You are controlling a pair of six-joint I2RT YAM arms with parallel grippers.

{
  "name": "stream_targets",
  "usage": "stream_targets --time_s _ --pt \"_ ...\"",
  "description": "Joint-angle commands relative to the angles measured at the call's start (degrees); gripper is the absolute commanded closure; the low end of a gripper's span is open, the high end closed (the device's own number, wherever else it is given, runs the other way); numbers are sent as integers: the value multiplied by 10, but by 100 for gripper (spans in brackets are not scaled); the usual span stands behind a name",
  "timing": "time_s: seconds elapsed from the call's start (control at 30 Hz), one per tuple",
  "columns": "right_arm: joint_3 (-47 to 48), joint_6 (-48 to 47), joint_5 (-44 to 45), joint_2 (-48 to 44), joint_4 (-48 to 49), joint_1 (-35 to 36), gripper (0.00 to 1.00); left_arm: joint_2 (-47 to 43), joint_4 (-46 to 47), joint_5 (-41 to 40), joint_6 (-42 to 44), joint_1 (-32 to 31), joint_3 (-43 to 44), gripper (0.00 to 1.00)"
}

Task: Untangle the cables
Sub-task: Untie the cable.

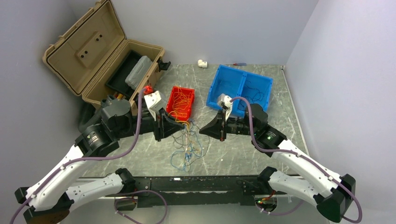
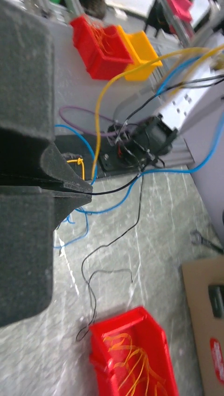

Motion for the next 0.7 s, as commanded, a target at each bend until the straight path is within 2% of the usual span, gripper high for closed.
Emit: stream_targets --time_s 0.0,0.03,0.07,0.1,0.17,0.43,0.53,0.67 --pt "23 5 155 -38 -46 1 100 -14 8 -24 8 -2 9 54" --pt "38 6 197 -43 -71 1 100 -17 4 -30 7 -2 5 35" --pt "56 5 235 -48 -95 1 100 -19 3 -41 6 -2 2 21" --pt "73 2 257 -49 -116 1 100 -22 3 -47 5 -2 -3 12" --pt "111 -4 272 -50 -153 0 100 -27 8 -51 8 -2 -12 4" --pt "212 3 259 -34 -223 1 100 -1 95 -46 7 -2 -52 5" --pt "229 10 266 -36 -227 1 100 20 160 -43 -3 -2 -77 5" --pt "295 25 278 -16 -257 0 100 73 302 -43 -31 -3 -137 6"
